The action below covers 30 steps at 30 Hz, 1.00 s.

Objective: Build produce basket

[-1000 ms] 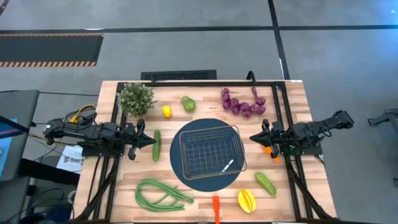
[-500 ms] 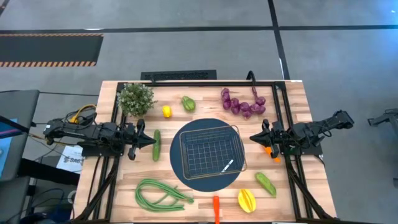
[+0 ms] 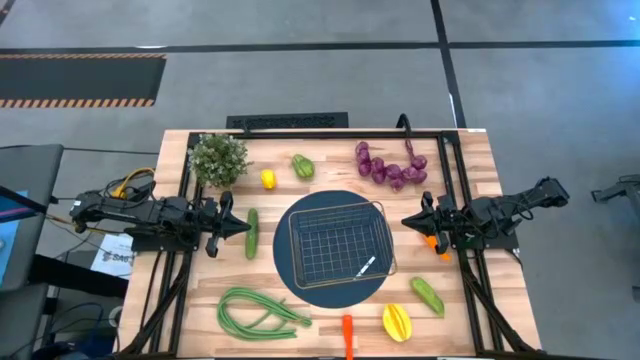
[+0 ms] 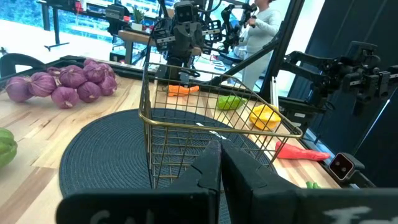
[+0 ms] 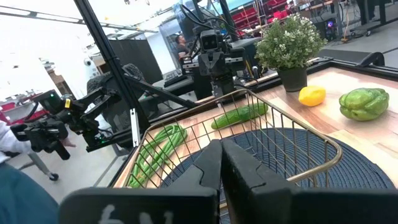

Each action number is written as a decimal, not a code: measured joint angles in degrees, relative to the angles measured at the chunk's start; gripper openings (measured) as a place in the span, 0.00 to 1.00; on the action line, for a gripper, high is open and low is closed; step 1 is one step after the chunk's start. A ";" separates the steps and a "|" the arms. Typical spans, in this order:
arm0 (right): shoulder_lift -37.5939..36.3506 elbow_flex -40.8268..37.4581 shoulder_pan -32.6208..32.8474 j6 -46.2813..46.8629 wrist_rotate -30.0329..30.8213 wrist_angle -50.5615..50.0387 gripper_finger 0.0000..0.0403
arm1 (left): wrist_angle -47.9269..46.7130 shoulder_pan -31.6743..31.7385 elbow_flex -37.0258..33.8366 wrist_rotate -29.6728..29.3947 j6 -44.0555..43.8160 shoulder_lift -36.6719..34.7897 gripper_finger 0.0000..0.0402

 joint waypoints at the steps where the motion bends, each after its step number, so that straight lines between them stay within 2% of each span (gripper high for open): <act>1: -0.02 0.01 -0.01 0.00 0.02 0.01 0.08 | 0.00 0.01 0.01 0.02 0.00 0.00 0.00; 10: -0.02 0.00 0.00 0.00 0.02 0.01 0.08 | 0.01 0.02 -0.02 0.02 -0.43 0.01 0.00; 16: 0.00 0.00 -0.16 -0.60 1.05 0.18 0.08 | 0.17 0.00 -0.02 -0.92 -13.94 0.01 0.00; 20: -0.01 -0.08 -1.12 -0.95 3.17 1.28 0.08 | 1.53 0.00 -0.02 -8.32 -22.53 0.00 0.00; 22: 0.00 -0.20 -1.94 0.41 4.65 2.87 0.08 | 2.43 0.02 0.01 -13.33 -23.40 -0.02 0.00; 25: -0.02 -0.20 -3.42 7.17 7.63 6.58 0.08 | 4.18 0.02 0.00 -19.12 -23.07 -0.02 0.00; 30: -0.08 -0.17 -6.35 10.50 8.19 12.65 0.08 | 10.21 0.02 0.00 -21.10 -19.37 -0.02 0.00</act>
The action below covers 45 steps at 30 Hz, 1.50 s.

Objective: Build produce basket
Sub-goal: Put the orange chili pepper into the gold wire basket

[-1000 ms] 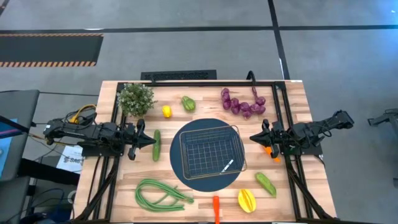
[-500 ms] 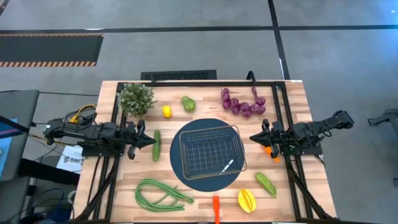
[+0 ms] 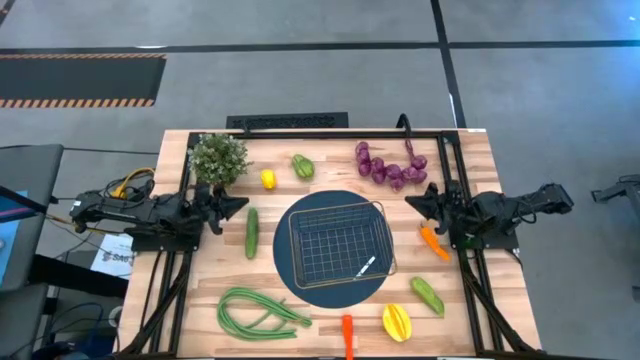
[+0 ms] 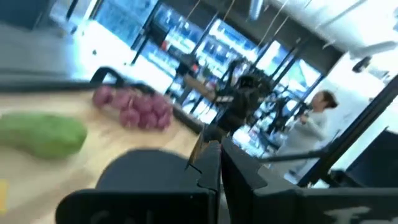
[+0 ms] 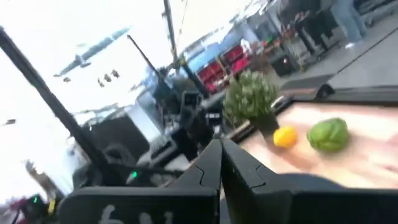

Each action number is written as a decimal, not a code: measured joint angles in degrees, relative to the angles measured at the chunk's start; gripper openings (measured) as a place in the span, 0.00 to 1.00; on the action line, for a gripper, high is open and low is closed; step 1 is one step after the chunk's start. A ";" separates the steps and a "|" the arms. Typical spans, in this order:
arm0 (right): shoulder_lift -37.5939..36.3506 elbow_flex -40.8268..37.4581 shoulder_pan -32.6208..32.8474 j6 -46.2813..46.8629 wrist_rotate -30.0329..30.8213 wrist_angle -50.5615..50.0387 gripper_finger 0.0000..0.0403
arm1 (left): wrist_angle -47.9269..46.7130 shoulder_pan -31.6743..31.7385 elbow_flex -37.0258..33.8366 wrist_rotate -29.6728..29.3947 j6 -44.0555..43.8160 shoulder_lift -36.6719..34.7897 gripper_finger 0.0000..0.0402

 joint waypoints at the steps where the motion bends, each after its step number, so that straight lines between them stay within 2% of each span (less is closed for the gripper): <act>1: 0.02 0.00 -0.56 0.01 0.00 0.31 0.08 | 1.31 0.00 -0.01 0.04 0.73 0.00 0.00; 5: 0.02 0.00 -2.34 0.03 -0.04 0.64 0.08 | 4.02 0.00 0.01 0.06 3.37 -0.02 0.00; 15: 0.02 0.04 -5.84 1.38 -0.28 2.41 0.08 | 3.80 -0.02 0.00 0.75 2.87 0.00 0.00; 20: 0.03 0.07 -6.19 1.65 -0.38 2.81 0.08 | 3.61 0.00 0.00 0.93 2.80 0.00 0.00; 25: 0.02 0.36 -6.00 0.41 -1.16 8.74 0.08 | 3.56 0.00 0.00 1.36 2.67 0.00 0.00; 28: 0.15 3.00 -5.48 -1.67 -1.90 6.31 0.08 | 3.56 0.00 -0.01 1.56 2.37 0.00 0.00; 32: 1.44 9.84 -5.25 -1.02 -1.40 -6.67 0.08 | 3.54 -0.01 -0.01 1.72 1.69 0.00 0.00; 36: 4.89 20.58 -5.28 4.02 -0.70 -25.95 0.08 | 3.54 0.00 0.01 2.28 1.58 0.00 0.00; 40: 11.76 33.10 -5.28 11.75 -0.61 -45.88 0.11 | 3.52 -0.01 0.00 2.28 1.58 0.00 0.00; 45: 24.11 46.67 -5.30 20.62 -2.26 -67.03 0.18 | 3.41 -0.02 -0.01 2.26 1.63 0.00 0.00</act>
